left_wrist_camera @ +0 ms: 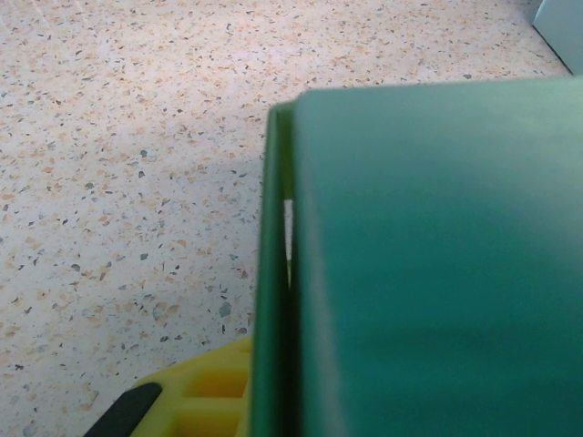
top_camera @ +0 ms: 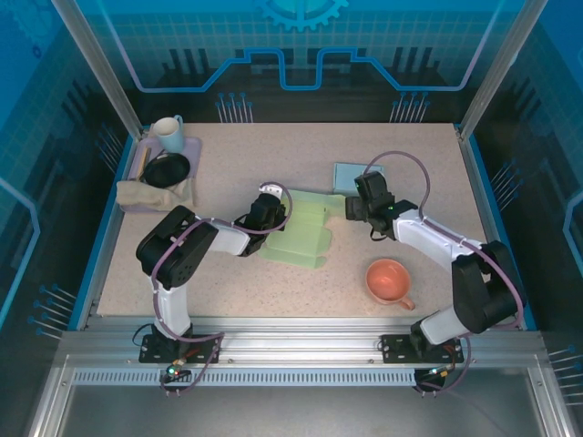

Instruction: Fold the paper box

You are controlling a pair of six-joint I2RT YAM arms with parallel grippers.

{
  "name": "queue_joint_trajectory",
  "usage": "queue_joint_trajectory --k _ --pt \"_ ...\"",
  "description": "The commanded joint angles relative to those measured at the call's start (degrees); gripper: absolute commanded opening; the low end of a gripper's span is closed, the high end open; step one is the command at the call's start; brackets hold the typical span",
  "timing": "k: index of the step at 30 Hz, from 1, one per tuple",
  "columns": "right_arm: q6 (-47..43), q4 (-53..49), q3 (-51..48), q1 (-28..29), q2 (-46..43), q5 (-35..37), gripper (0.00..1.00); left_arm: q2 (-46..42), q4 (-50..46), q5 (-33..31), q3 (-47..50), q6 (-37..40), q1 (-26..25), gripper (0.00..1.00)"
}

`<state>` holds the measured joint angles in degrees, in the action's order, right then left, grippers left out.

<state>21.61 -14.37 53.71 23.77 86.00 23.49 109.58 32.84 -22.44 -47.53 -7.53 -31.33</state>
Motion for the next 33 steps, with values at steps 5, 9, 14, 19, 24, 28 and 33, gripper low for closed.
queue_joint_trajectory --k 5,9,14,19,24,28,33 --pt "1.28 2.39 4.58 -0.31 4.27 -9.94 0.80 1.78 -4.36 0.65 0.05 0.26 0.16 0.15" --pt "1.46 1.46 6.23 1.99 7.03 -9.83 0.80 1.78 -4.36 0.66 -0.02 0.26 0.13 0.15" --pt "3.04 3.12 5.49 4.53 8.62 -12.60 0.81 1.78 -4.36 0.64 -0.02 0.24 0.18 0.15" --pt "4.05 3.47 5.20 6.62 8.63 -11.72 0.81 1.78 -4.36 0.51 -0.07 0.21 0.13 0.15" --pt "2.66 1.22 3.02 7.04 3.50 -8.43 0.81 1.78 -4.36 0.60 0.06 0.28 0.13 0.15" --pt "1.33 -0.84 0.19 7.68 -1.91 -7.36 0.81 1.83 -4.36 0.64 0.02 0.26 0.18 0.15" --pt "1.67 -2.76 -5.31 8.22 -10.33 -0.99 0.81 1.78 -4.42 0.56 -0.03 0.23 0.18 0.15"
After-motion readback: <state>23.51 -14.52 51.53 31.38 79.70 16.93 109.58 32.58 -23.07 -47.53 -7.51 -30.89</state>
